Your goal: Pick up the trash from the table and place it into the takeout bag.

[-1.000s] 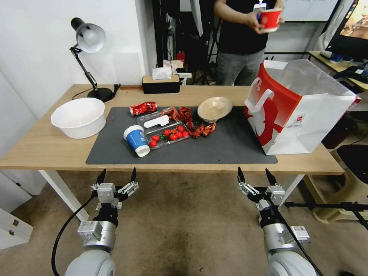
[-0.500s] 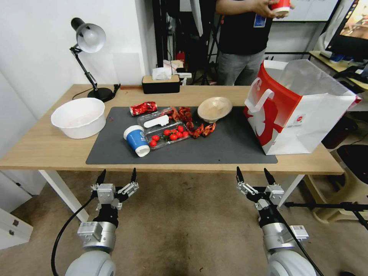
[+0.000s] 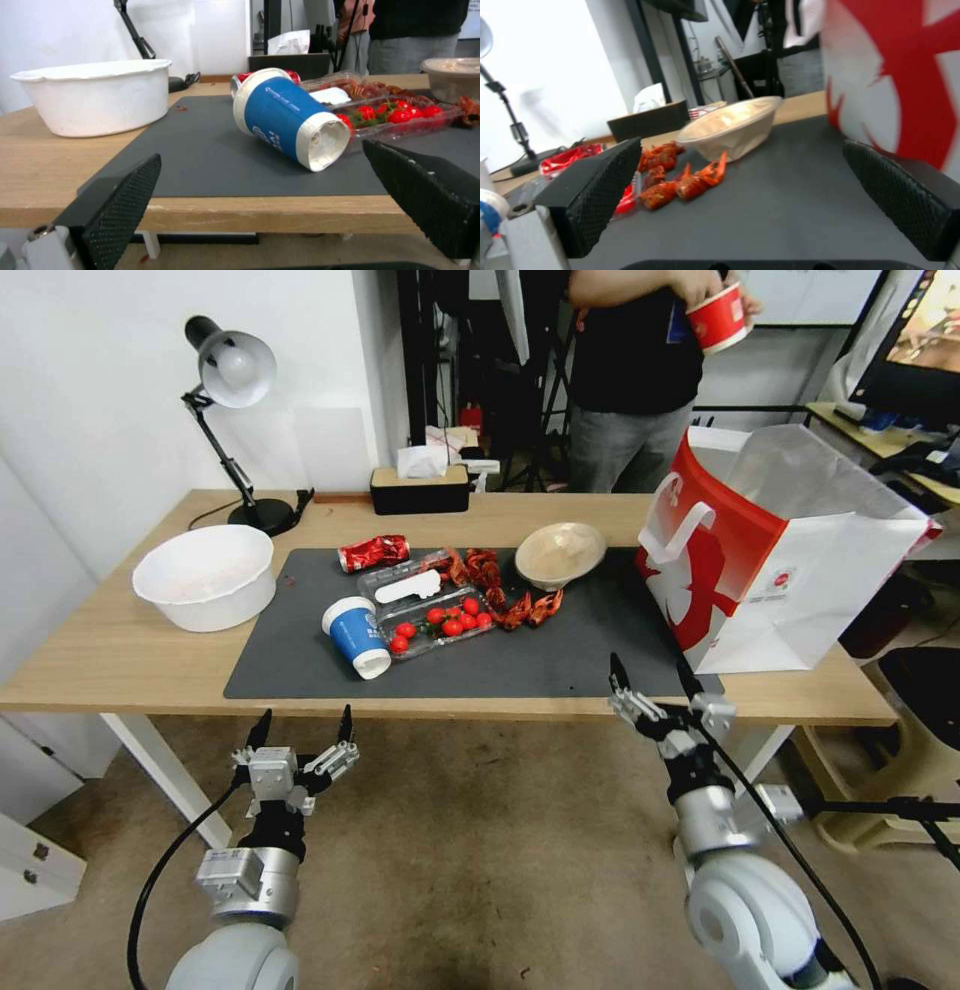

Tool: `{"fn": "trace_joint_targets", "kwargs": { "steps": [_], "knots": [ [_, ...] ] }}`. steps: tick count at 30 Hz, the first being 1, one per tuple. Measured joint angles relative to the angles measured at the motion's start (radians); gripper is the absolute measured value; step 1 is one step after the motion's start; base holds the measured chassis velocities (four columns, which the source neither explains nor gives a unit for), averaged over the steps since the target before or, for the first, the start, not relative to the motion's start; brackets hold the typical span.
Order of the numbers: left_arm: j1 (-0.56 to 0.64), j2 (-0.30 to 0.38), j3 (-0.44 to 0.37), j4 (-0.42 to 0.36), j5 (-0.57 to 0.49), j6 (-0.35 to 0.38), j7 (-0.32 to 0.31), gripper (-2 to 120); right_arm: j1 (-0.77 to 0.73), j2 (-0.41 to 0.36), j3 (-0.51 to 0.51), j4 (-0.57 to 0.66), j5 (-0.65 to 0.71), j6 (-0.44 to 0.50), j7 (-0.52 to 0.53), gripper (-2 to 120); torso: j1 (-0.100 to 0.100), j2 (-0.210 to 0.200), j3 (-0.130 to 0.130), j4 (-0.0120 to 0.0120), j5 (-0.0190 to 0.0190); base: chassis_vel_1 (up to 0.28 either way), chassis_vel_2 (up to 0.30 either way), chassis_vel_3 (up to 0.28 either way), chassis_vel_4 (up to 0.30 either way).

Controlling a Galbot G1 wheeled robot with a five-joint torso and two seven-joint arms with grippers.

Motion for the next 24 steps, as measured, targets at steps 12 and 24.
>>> {"fn": "trace_joint_targets", "kwargs": {
  "steps": [12, 24],
  "knots": [
    [0.001, -0.002, 0.000, -0.006, 0.001, 0.001, 0.000, 100, 0.188, -0.043, -0.102, -0.087, 0.025, -0.077, 0.021, 100, 0.000, 0.000, 0.000, -0.0001, 0.0000, 0.000, 0.000, 0.000, 0.000],
    [0.005, -0.006, -0.003, -0.008, 0.004, 0.003, -0.001, 100, 0.400, -0.049, -0.194, -0.178, 0.194, -0.186, 0.097, 100, 0.000, 0.000, 0.000, 0.0001, -0.0002, 0.000, 0.000, 0.000, 0.000]
  ]
}}
